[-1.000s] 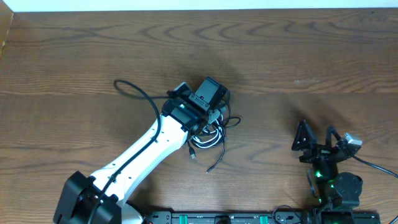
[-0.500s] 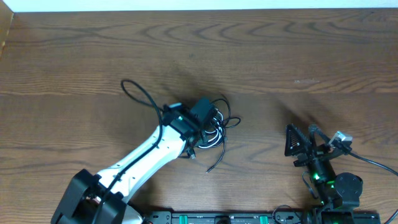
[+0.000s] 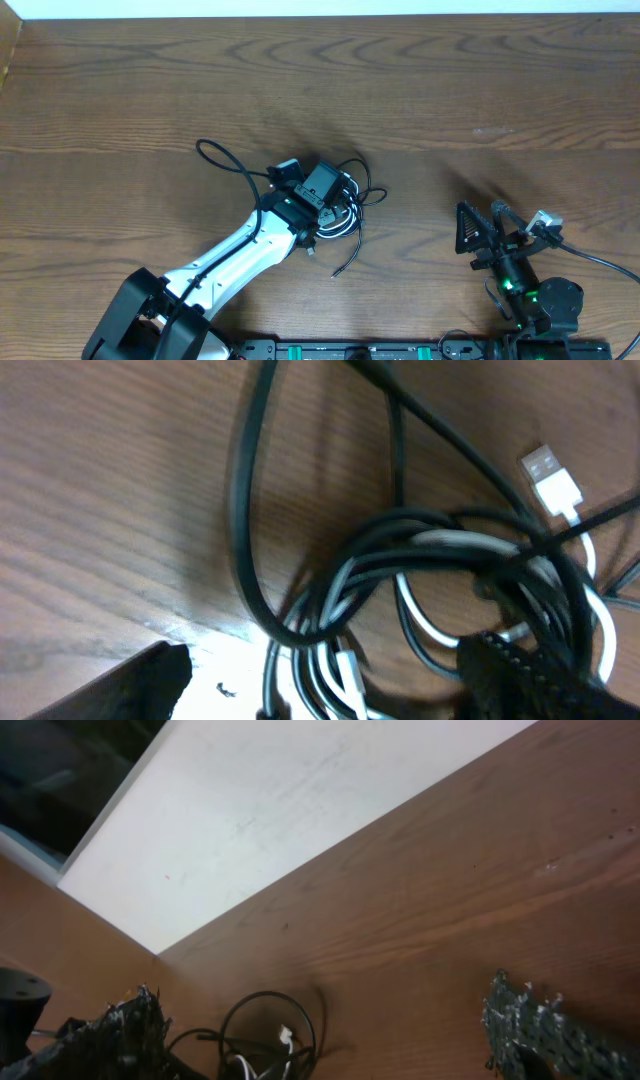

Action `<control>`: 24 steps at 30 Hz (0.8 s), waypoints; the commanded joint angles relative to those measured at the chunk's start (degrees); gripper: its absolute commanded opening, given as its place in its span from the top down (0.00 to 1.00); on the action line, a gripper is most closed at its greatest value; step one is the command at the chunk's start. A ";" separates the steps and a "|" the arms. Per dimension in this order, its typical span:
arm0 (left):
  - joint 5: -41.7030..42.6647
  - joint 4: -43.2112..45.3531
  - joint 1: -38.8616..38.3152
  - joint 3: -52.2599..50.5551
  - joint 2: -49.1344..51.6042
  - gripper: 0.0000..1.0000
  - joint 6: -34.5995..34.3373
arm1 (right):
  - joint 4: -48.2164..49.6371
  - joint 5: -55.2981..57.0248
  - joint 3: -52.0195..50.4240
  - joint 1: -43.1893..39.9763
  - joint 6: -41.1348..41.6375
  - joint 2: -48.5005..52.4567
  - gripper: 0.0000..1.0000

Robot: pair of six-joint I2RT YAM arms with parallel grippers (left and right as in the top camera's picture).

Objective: Untangle cables
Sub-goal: 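Lower the left gripper and pinch a black cable strand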

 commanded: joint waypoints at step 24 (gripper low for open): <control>-10.71 5.31 0.33 0.00 1.79 0.92 -1.46 | -0.22 -3.50 -0.09 -0.24 0.55 0.09 0.01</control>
